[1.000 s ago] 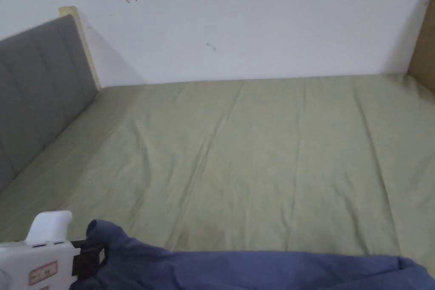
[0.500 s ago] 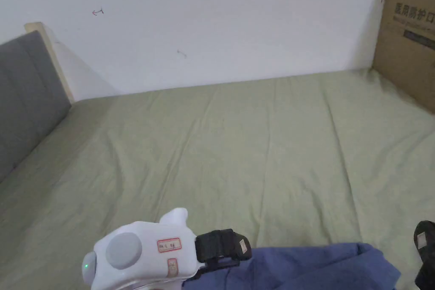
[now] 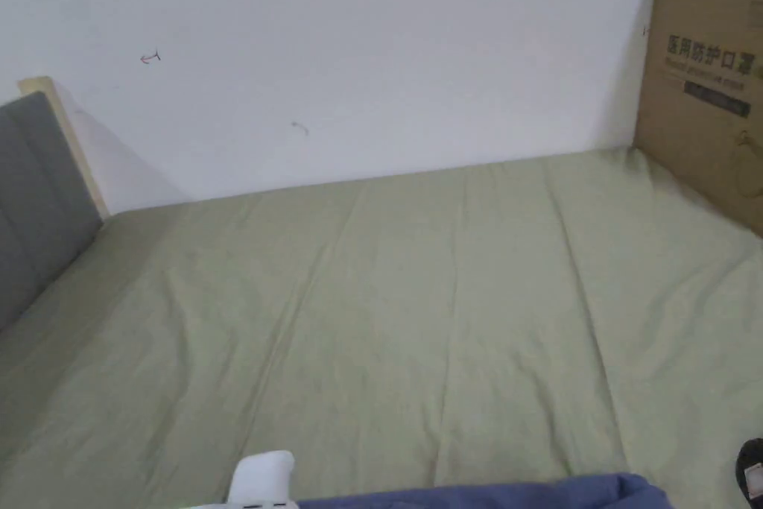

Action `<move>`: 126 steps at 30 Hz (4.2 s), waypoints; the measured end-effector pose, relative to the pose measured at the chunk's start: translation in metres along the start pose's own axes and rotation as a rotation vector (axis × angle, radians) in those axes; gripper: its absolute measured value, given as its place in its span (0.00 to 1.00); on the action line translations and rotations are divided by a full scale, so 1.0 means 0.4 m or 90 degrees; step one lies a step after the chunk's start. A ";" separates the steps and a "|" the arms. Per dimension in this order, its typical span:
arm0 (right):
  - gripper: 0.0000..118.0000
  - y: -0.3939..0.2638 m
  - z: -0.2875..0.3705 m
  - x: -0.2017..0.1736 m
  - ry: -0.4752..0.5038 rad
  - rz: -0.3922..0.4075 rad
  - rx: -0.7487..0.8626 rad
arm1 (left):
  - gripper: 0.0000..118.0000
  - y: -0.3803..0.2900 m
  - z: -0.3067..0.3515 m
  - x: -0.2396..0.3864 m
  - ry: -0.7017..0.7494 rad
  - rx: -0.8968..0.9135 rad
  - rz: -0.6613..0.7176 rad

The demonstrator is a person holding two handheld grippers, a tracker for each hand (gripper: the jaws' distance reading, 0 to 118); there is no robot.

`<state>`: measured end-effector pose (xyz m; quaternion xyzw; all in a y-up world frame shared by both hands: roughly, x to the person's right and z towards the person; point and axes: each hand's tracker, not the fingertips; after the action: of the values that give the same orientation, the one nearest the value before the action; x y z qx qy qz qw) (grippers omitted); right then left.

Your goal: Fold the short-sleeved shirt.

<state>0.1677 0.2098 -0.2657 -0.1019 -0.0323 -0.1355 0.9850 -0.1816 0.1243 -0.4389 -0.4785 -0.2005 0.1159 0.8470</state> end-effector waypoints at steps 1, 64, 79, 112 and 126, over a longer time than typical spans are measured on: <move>0.00 0.005 0.005 0.005 0.004 -0.008 0.001 | 0.01 -0.007 -0.040 0.020 0.005 -0.016 -0.020; 0.00 -0.002 -0.010 -0.028 0.068 0.052 -0.065 | 0.08 0.098 0.174 -0.048 0.006 -0.075 0.039; 0.00 0.011 0.041 0.031 0.041 0.076 -0.052 | 0.59 0.095 0.002 0.158 -0.117 -0.053 0.036; 0.00 0.099 0.048 -0.059 0.073 0.068 0.088 | 0.03 -0.081 0.470 0.165 0.127 0.528 -0.211; 0.00 -0.026 0.092 -0.115 -0.066 0.126 0.145 | 0.02 -0.301 0.468 0.120 0.305 0.659 -0.220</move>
<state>0.1192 0.2195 -0.2321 0.0007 -0.0883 -0.0281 0.9957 -0.2227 0.2240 -0.2384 0.0236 0.0035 -0.0524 0.9983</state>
